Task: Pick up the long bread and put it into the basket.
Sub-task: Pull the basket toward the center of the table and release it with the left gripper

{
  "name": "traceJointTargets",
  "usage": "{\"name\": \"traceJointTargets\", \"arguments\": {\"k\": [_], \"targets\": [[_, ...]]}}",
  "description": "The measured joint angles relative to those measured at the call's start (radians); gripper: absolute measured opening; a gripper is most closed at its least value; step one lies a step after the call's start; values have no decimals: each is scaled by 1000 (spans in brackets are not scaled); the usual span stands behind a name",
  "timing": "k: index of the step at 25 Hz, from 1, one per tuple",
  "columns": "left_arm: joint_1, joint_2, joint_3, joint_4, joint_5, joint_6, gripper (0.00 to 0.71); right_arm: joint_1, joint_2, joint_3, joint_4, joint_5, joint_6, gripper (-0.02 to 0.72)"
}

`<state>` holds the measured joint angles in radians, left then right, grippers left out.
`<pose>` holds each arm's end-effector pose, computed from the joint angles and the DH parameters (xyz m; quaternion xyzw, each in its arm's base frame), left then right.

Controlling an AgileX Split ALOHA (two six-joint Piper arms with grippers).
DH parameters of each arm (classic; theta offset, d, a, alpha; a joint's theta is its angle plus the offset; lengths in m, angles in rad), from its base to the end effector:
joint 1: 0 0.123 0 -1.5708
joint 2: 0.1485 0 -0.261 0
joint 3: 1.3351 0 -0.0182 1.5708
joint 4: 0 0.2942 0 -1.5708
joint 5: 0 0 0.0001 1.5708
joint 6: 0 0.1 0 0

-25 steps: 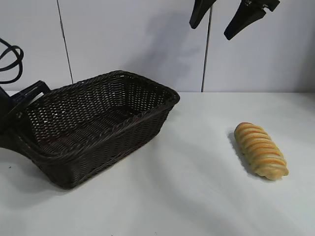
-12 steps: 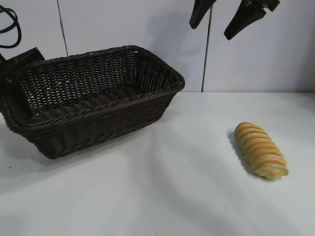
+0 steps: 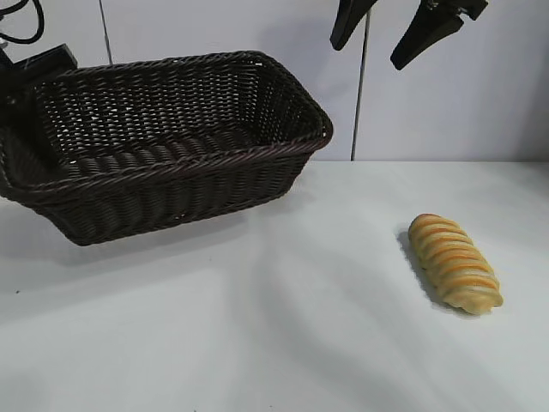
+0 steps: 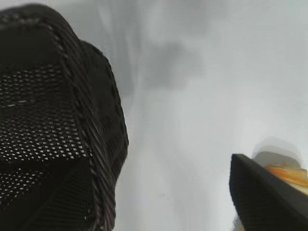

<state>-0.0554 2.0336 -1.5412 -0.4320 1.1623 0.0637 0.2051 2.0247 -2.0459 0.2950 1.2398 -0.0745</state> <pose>0.4281 -0.0622 0.1452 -0.0265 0.9801 -0.1968 0.0024 0.4647 0.1248 0.3015 -0.1184 0.9582 0.1598 0.2056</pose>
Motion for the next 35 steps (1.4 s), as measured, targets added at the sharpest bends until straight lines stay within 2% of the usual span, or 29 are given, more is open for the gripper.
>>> {"name": "traceJointTargets", "arguments": {"k": [3,8,10,20,32,33,35], "targets": [[-17,49,-57,11,27,51,102,0,0,0,0,0,0,572],[-98,91,-99,57,30,113,102,0,0,0,1,0,0,572],[-116,110,-107,59,31,119,102,0,0,0,1,0,0,572],[-111,151,-113,48,-21,121,102,0,0,0,1,0,0,572],[-110,189,-117,35,-22,110,104,0,0,0,3,0,0,572],[-110,189,-117,35,-22,109,122,0,0,0,3,0,0,572],[-110,189,-117,31,-23,110,216,0,0,0,3,0,0,572]]}}
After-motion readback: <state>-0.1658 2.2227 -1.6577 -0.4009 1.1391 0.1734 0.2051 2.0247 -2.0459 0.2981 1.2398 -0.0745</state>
